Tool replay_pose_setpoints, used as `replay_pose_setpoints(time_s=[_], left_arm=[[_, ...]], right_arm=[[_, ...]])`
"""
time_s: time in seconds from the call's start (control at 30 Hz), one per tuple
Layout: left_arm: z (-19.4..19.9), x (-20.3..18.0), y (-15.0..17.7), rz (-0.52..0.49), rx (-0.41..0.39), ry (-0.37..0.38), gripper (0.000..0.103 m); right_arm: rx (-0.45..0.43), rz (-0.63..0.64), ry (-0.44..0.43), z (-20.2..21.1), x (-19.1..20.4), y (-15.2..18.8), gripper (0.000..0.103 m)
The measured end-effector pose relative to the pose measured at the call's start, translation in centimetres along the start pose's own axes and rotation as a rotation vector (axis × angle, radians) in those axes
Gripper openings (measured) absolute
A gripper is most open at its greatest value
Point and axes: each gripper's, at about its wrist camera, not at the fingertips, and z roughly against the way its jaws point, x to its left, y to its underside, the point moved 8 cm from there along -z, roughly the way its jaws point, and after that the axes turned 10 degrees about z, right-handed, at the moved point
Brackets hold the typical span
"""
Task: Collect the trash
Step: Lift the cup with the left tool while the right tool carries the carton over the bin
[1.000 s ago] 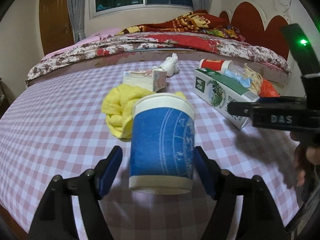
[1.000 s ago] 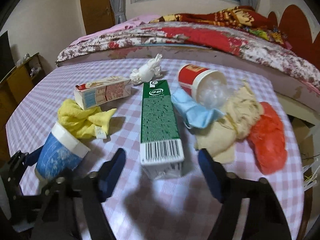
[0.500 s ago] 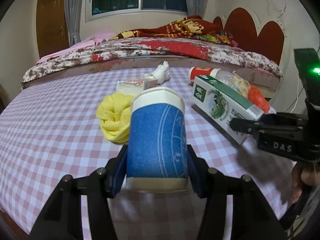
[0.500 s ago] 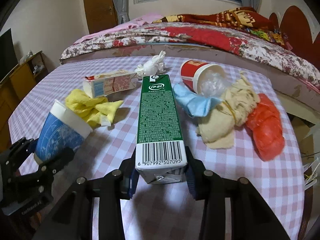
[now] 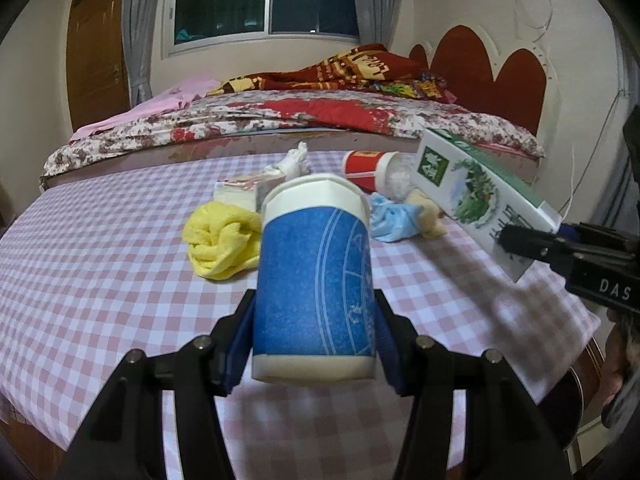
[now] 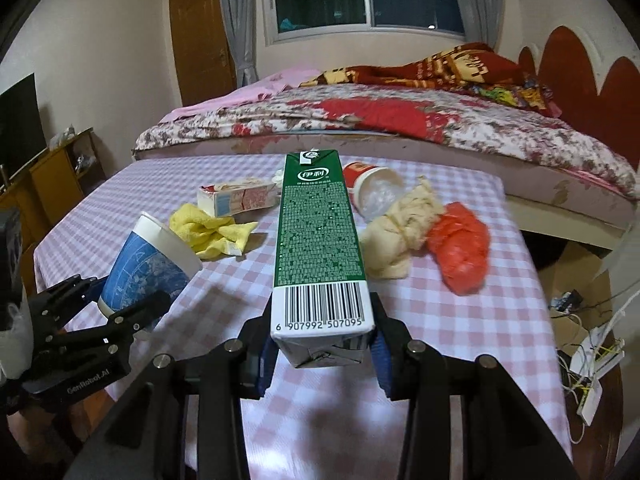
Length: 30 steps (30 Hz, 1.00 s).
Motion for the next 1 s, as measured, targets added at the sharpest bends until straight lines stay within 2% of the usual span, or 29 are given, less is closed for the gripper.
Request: replay_pose_setpoints(time_s=[0.43,1.0], left_arm=[[2.5,-4.3,1.5,-0.035,-0.01,0.067,0.055],[3.7,-15.9,5.8,-0.164,0.047,0.226,0.055]], right_arm=[[-0.019,-0.049,0.096,6.6,-3.9,4.1,0.042],[0.019,-0.224,0.228,14.2,-11.7,13.9,0.042]])
